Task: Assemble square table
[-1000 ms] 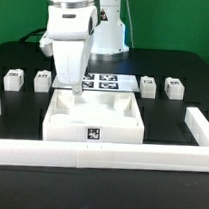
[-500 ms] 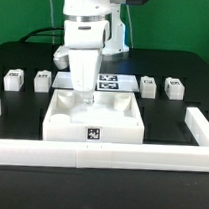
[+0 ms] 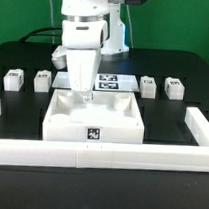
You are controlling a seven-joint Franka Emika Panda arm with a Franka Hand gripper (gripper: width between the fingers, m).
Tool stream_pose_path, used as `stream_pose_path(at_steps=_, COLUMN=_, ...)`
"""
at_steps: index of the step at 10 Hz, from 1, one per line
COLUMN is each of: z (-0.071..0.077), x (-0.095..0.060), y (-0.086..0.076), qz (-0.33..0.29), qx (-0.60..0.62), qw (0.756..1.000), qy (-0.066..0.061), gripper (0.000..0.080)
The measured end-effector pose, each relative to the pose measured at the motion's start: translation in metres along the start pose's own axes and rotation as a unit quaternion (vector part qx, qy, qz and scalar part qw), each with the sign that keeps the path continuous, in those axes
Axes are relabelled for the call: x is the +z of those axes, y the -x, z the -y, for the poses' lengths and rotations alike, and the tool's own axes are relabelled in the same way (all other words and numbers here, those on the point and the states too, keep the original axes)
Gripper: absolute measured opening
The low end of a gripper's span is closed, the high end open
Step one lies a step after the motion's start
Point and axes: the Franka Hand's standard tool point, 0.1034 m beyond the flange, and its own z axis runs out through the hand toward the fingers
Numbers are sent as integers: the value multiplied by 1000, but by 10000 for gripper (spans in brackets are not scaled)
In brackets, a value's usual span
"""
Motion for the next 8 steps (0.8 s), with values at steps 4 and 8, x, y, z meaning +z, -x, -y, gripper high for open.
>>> stream_pose_path(at_steps=4, z=0, x=0, y=1, qz=0, qx=1, qw=1000, qy=0, gripper=57)
stream_pose_path(at_steps=8, z=0, x=0, y=1, qz=0, qx=1, qw=1000, qy=0, gripper=57)
